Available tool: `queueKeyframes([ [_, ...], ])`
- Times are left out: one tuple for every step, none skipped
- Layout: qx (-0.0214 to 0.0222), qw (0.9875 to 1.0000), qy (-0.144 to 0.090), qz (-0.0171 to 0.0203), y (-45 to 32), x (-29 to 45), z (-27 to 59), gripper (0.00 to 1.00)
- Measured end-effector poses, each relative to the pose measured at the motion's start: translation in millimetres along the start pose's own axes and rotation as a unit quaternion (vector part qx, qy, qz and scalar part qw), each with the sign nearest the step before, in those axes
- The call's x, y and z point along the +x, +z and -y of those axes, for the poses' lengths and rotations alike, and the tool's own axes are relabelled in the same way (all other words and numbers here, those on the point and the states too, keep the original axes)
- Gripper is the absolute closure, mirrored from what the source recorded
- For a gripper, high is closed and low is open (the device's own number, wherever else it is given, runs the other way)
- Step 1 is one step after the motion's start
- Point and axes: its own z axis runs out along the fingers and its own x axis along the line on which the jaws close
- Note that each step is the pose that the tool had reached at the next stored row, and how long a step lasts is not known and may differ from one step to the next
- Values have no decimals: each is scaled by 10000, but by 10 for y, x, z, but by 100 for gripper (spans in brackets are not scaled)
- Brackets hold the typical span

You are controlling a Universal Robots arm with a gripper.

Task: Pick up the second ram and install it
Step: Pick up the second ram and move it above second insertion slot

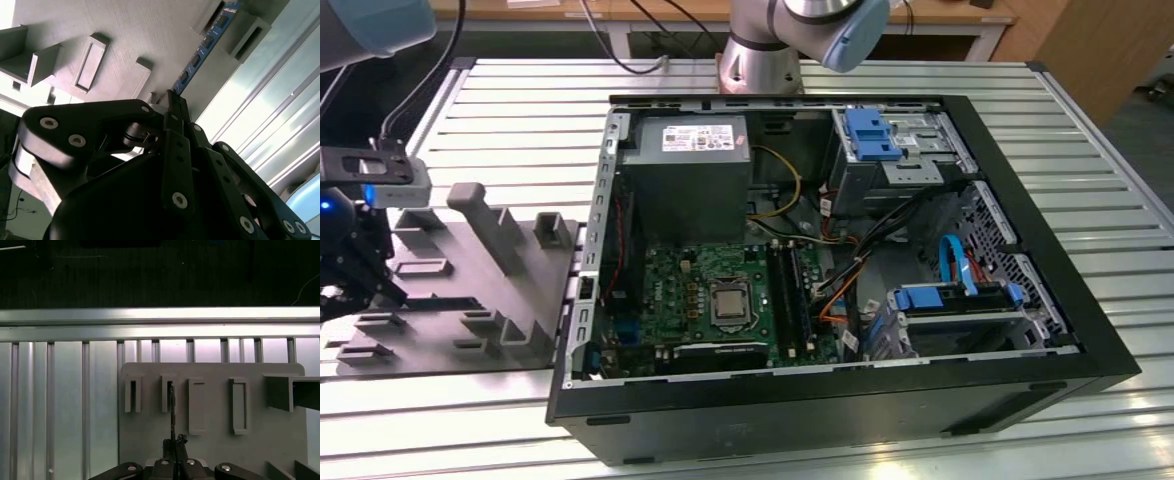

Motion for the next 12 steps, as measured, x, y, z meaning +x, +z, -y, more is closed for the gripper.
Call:
queueKeyframes([
  [0, 10000, 0, 0, -20, -1, -1, 89],
  [0, 10000, 0, 0, -39, -1, -1, 89],
  [0, 10000, 0, 0, -56, -2, -2, 89],
  [0, 10000, 0, 0, -76, -3, -2, 89],
  [0, 10000, 0, 0, -96, -4, -3, 89],
  [0, 10000, 0, 0, -115, -4, -4, 89],
  [0, 10000, 0, 0, -135, -5, -4, 89],
  [0, 10000, 0, 0, -155, -6, -5, 89],
  [0, 10000, 0, 0, -175, -7, -6, 89],
  [1, 10000, 0, 1, -195, -7, -6, 89],
  [0, 10000, 0, 0, -215, -8, -7, 89],
  [0, 10000, 0, 0, -235, -9, -7, 89],
])
